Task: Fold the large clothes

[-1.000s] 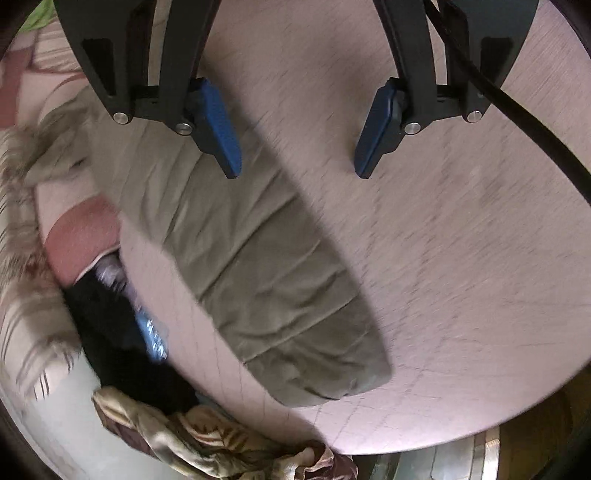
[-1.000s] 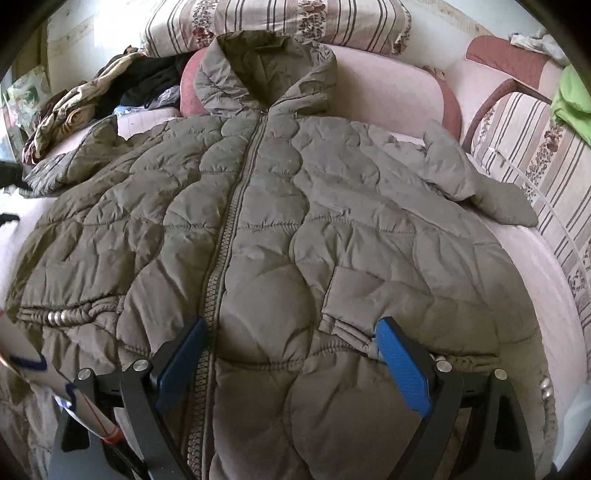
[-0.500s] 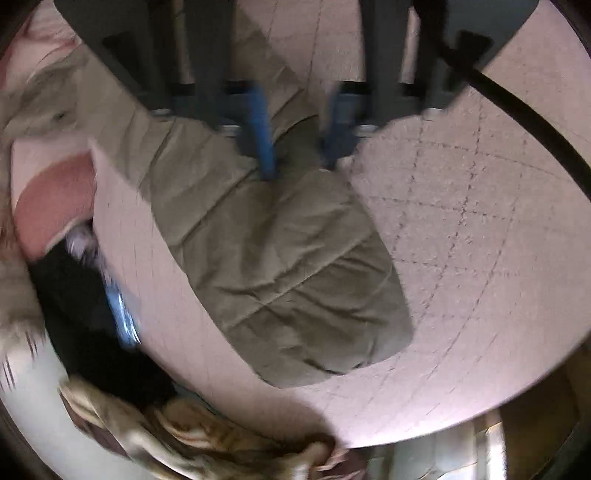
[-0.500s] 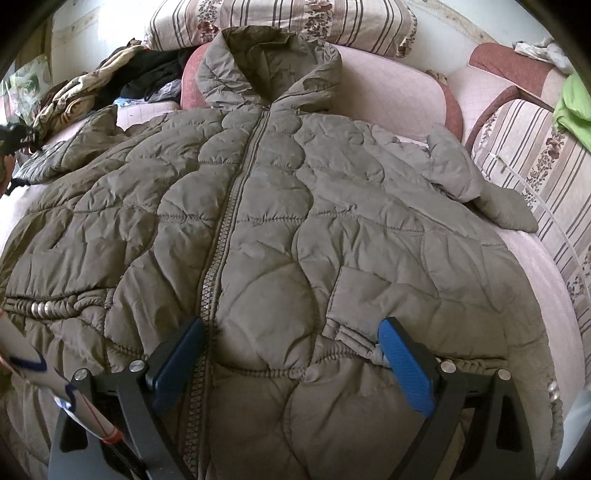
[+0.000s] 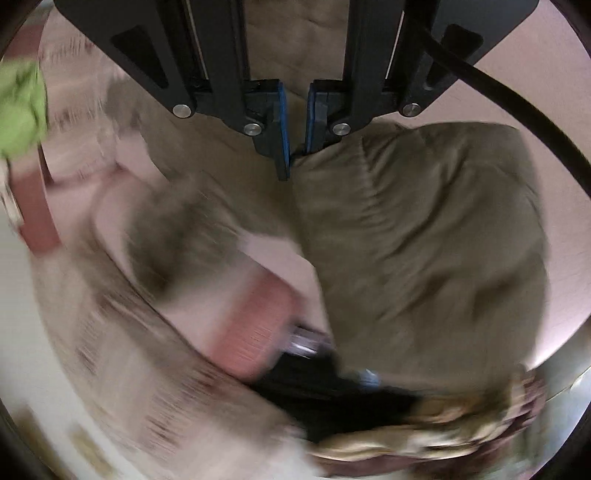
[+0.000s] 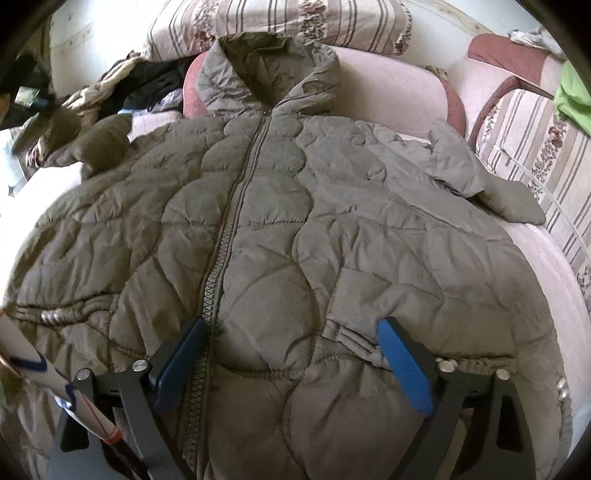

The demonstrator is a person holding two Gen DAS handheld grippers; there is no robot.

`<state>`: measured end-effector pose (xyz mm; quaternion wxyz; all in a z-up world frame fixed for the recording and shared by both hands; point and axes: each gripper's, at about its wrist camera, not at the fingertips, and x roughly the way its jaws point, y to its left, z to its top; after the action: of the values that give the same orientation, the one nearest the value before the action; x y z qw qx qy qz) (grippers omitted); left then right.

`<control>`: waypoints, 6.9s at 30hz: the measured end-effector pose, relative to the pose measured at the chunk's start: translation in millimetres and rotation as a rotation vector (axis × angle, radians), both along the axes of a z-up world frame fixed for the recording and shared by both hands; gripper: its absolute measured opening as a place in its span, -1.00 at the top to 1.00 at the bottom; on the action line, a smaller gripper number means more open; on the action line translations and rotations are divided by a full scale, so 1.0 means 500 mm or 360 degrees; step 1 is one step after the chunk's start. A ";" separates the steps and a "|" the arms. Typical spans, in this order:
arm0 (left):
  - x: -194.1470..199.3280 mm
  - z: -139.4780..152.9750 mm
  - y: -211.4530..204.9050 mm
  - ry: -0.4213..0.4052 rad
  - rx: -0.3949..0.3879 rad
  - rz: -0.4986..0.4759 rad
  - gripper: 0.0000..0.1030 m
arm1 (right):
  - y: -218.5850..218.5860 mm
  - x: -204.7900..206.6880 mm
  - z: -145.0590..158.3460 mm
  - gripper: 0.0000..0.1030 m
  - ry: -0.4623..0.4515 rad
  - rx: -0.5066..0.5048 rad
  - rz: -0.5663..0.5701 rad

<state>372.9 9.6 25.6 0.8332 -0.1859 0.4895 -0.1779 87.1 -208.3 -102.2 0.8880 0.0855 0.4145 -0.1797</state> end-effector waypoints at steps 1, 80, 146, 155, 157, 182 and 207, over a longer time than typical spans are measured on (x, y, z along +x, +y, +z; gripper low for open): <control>-0.026 0.001 -0.044 -0.0010 0.0007 -0.0070 0.86 | -0.008 -0.014 0.012 -0.76 -0.0028 0.0046 -0.0019; -0.564 -0.213 -0.139 0.0007 0.0901 0.0090 -0.37 | -1.061 -0.060 -0.073 0.55 -0.0269 0.0841 -0.1414; -0.572 -0.175 -0.023 -0.0103 0.0809 0.0145 -0.38 | -0.710 0.171 0.337 0.81 -0.0615 0.0775 -0.0455; -0.462 -0.143 0.015 -0.0369 0.0755 0.0208 -0.38 | -0.288 0.403 0.308 0.82 -0.0359 0.0711 0.0072; -0.415 -0.147 0.021 -0.0407 0.0763 0.0249 -0.38 | -0.202 0.450 0.266 0.83 -0.0271 0.0652 0.0154; -0.315 -0.198 0.199 -0.0230 0.0387 0.0411 -0.37 | 0.122 0.490 0.146 0.08 0.0033 0.0225 0.0625; -0.296 -0.222 0.208 -0.0145 0.0472 0.0415 -0.38 | 0.044 0.497 0.126 0.34 0.0084 0.0489 0.0294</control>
<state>224.9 113.5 -85.5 0.8887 -0.1145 0.4439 -0.0028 335.4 -186.5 -38.9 0.8660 0.1771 0.4664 -0.0340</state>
